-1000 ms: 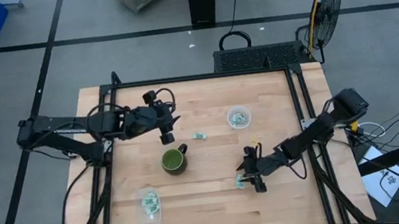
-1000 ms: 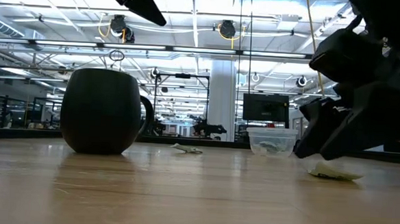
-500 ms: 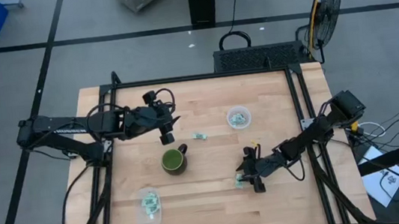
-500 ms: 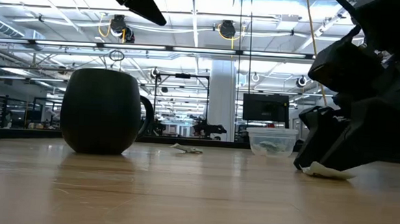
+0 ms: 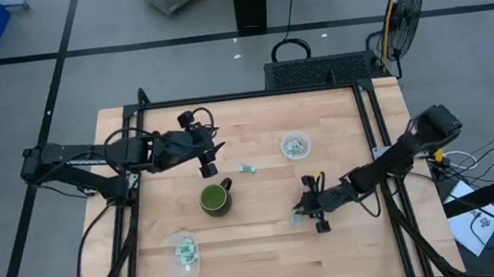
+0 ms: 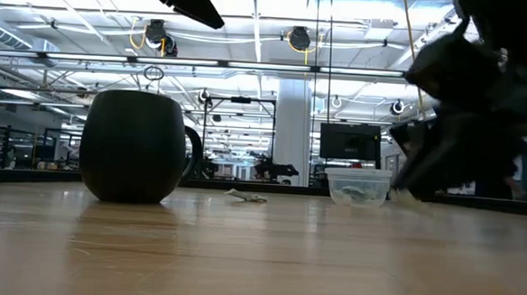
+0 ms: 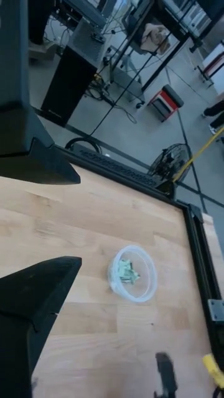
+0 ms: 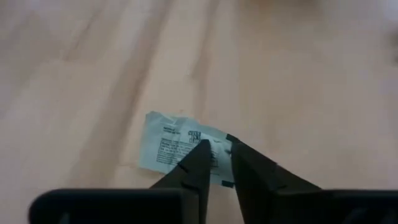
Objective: Pick and place Stevia / Truvia into bins
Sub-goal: Put the white stevia packet into the circle transparent container, then put the white stevia packet into the rectangle transparent container
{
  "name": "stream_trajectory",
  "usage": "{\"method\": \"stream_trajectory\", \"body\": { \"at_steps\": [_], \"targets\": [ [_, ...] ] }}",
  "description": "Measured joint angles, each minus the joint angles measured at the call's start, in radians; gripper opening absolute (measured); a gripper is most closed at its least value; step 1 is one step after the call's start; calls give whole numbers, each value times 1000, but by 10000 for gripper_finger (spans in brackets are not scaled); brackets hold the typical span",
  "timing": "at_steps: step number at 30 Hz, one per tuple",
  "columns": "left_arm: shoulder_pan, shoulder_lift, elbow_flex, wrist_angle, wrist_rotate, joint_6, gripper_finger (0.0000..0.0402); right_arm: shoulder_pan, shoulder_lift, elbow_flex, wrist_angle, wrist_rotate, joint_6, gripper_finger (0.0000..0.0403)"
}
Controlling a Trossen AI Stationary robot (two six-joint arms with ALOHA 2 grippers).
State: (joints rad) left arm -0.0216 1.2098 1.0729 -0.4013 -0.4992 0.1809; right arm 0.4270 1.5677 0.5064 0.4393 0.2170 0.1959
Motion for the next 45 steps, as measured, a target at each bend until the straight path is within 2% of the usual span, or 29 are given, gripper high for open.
{"method": "stream_trajectory", "body": {
  "at_steps": [5,9,15,19,23,32,35,41,45],
  "targets": [
    [0,0,0,13,0,29,207,-51,-150,0,-181,169,-72,38],
    [0,0,0,13,0,32,207,-145,-287,1,-333,274,-144,41],
    [0,0,0,13,0,29,207,-327,-454,1,-332,415,-264,49],
    [0,0,0,12,0,27,207,-441,-501,2,-365,358,-261,50],
    [4,0,0,12,0,26,207,-502,-471,2,-406,265,-261,50],
    [40,0,0,9,1,-9,207,-584,-402,2,-399,230,-249,58],
    [52,0,0,9,5,-24,207,-599,-402,2,-398,172,-225,83],
    [70,0,0,9,10,-23,207,-601,-402,2,-399,174,-235,159],
    [75,0,0,9,31,-40,207,-601,-402,2,-376,175,-258,195]
  ]
}}
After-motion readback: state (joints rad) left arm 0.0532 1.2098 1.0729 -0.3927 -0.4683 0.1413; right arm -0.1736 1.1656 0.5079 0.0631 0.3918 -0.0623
